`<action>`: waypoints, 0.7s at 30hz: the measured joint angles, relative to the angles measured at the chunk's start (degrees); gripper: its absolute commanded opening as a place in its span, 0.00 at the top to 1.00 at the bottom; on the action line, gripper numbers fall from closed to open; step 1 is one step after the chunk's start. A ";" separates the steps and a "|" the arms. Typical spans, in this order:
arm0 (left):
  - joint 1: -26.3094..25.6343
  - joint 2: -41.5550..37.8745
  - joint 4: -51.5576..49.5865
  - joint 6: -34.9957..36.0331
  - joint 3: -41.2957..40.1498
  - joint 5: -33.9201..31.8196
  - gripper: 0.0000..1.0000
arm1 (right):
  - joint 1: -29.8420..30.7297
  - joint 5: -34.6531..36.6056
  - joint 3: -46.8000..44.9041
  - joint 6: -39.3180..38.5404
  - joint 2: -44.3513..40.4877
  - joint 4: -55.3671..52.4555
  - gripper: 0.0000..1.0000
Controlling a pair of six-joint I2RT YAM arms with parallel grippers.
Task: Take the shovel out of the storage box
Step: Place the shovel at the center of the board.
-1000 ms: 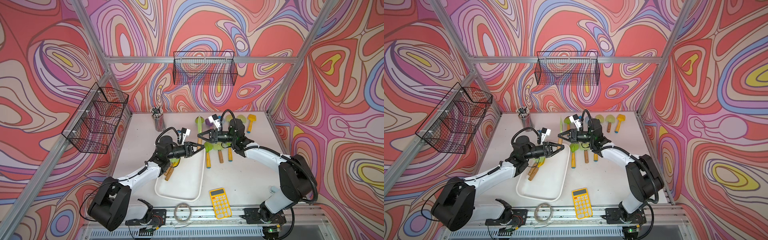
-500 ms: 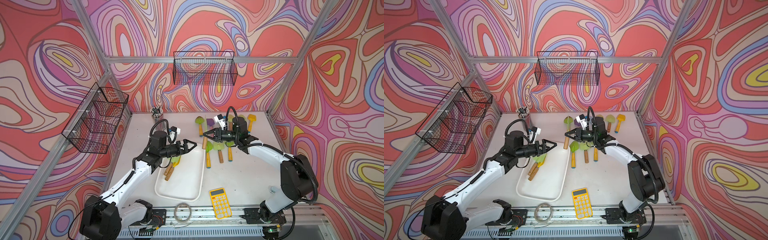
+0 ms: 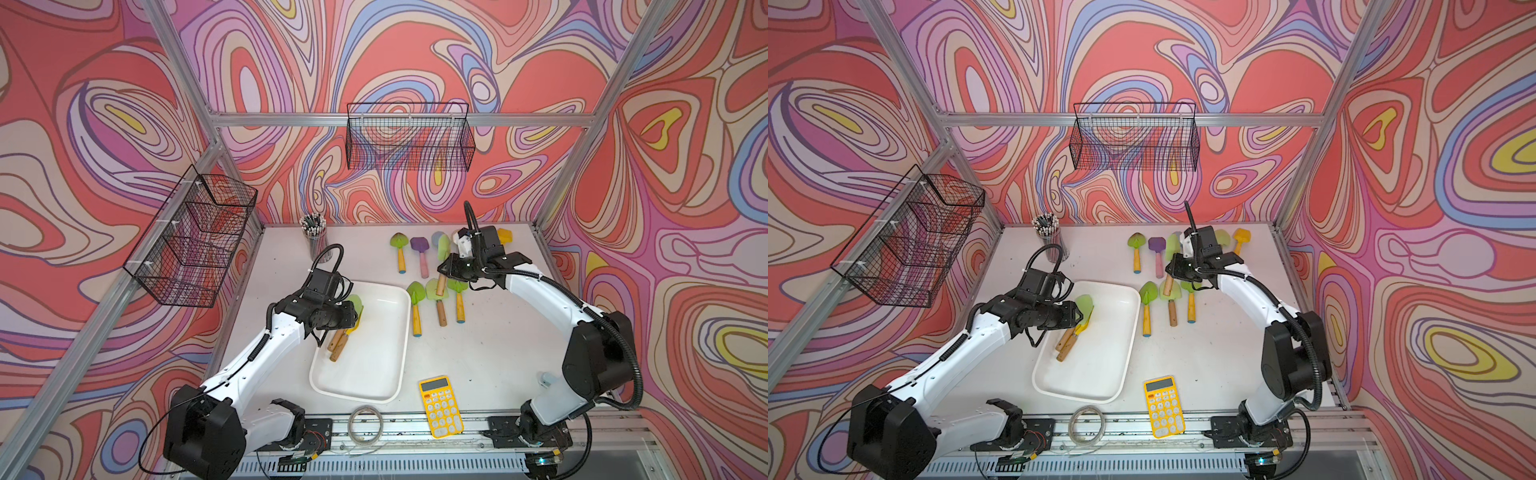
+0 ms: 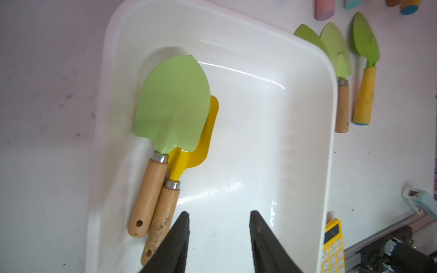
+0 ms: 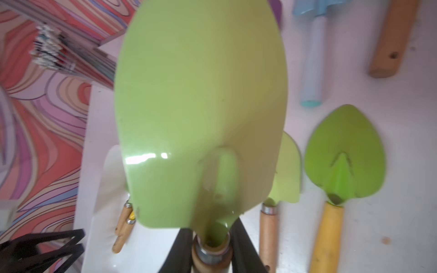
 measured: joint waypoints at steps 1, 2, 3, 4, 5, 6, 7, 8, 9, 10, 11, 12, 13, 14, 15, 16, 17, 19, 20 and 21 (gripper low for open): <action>0.00 0.07 -0.42 0.00 -0.04 -0.98 0.63 | -0.02 2.01 0.35 -0.46 0.50 -1.11 0.81; 0.00 0.22 -0.74 0.00 -0.07 -2.05 0.64 | -0.04 4.35 0.61 -1.01 1.18 -2.12 0.81; 0.00 0.46 -1.05 -0.02 -0.07 -3.02 0.66 | -0.09 6.64 0.74 -1.44 1.88 -3.08 0.81; -0.04 0.74 -1.33 -0.04 -0.09 -3.87 0.69 | -0.11 8.57 0.79 -1.81 2.54 -3.89 0.80; -0.11 1.14 -1.51 -0.07 -0.20 -4.70 0.71 | -0.15 10.62 0.81 -2.21 3.23 -4.79 0.81; -0.15 1.55 -1.68 -0.04 -0.33 -5.49 0.72 | -0.26 12.66 0.83 -2.62 4.02 -5.64 0.80; -0.28 2.03 -1.92 -0.07 -0.42 -6.19 0.73 | -0.33 14.03 0.83 -2.86 4.57 -6.23 0.81; -0.57 2.71 -2.16 -0.09 -0.48 -7.08 0.75 | -0.46 15.76 0.83 -3.15 5.35 -6.80 0.80; -0.90 3.30 -2.38 -0.07 -0.50 -7.74 0.76 | -0.57 17.29 0.83 -3.45 6.05 -7.23 0.80; -1.33 3.87 -2.60 -0.11 -0.50 -8.44 0.78 | -0.63 18.49 0.83 -3.67 6.51 -7.52 0.80; -1.90 4.52 -2.71 -0.13 -0.52 -9.25 0.79 | -0.70 19.98 0.83 -3.93 6.97 -7.76 0.80; -2.34 4.94 -2.73 -0.22 -0.52 -9.88 0.80 | -0.79 21.16 0.83 -4.13 7.30 -8.02 0.80; -2.91 5.60 -2.78 -0.26 -0.52 -10.75 0.81 | -0.90 22.40 0.85 -4.33 7.67 -8.22 0.80; -3.48 6.27 -2.82 -0.28 -0.52 -11.67 0.82 | -1.03 23.63 0.85 -4.52 8.15 -8.35 0.80; -4.00 7.02 -2.89 -0.33 -0.52 -12.57 0.83 | -1.16 24.59 0.85 -4.61 8.57 -8.39 0.80; -4.61 7.91 -2.97 -0.46 -0.52 -13.62 0.83 | -1.31 25.79 0.85 -4.74 9.20 -8.48 0.80; -5.16 8.81 -3.04 -0.52 -0.52 -14.60 0.84 | -1.44 26.84 0.85 -4.92 9.77 -8.57 0.80; -5.92 10.38 -3.10 -0.70 -0.52 -16.24 0.86 | -1.77 28.57 0.85 -5.01 10.80 -8.83 0.80; -6.23 11.17 -3.10 -0.76 -0.52 -17.00 0.86 | -1.92 29.29 0.85 -5.05 11.17 -8.90 0.80; -6.43 11.80 -3.15 -0.92 -0.52 -17.70 0.86 | -2.12 29.81 0.83 -5.11 11.41 -8.96 0.80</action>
